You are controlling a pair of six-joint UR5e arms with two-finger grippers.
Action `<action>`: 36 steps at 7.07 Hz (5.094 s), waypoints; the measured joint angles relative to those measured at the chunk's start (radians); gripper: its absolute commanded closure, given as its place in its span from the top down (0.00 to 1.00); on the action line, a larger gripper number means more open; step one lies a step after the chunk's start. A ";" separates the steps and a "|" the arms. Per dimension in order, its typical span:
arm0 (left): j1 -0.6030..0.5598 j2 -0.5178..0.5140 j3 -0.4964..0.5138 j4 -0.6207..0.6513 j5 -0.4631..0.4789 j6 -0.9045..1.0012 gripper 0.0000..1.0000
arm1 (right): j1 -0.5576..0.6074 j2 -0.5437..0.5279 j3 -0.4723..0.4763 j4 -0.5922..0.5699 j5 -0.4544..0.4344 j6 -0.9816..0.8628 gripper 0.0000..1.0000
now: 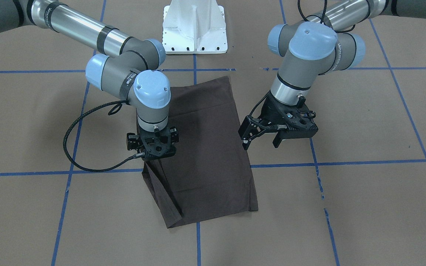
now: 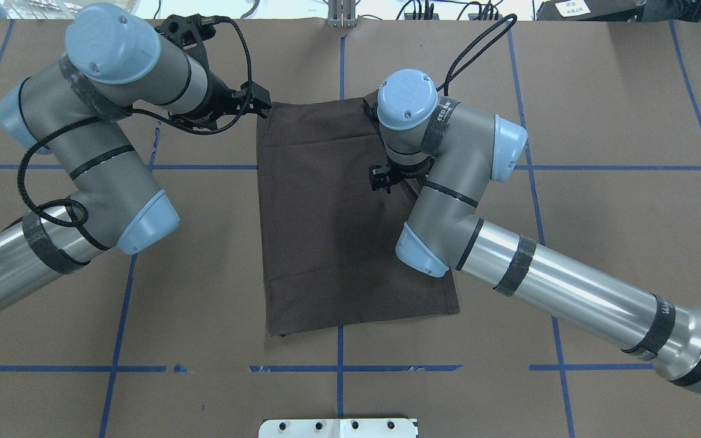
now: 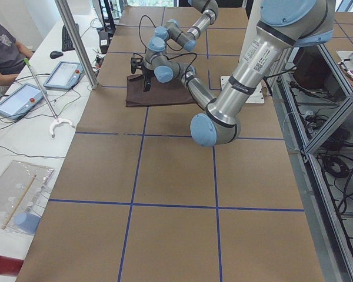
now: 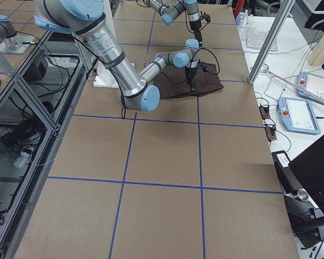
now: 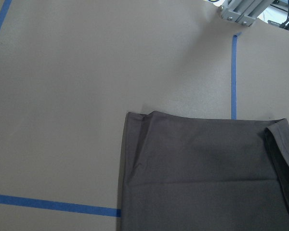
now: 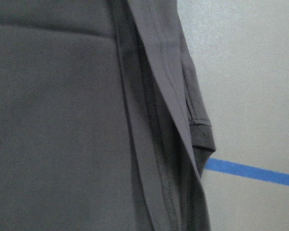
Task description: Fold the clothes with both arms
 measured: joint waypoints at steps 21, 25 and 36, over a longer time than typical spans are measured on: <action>-0.056 0.097 -0.261 0.022 -0.050 0.052 1.00 | 0.120 0.094 -0.215 0.133 0.169 -0.148 1.00; -0.078 0.097 -0.261 0.023 -0.052 0.068 1.00 | 0.113 0.134 -0.342 0.210 0.171 -0.148 1.00; -0.093 0.099 -0.262 0.024 -0.068 0.075 1.00 | 0.306 0.049 -0.363 0.205 0.208 -0.357 1.00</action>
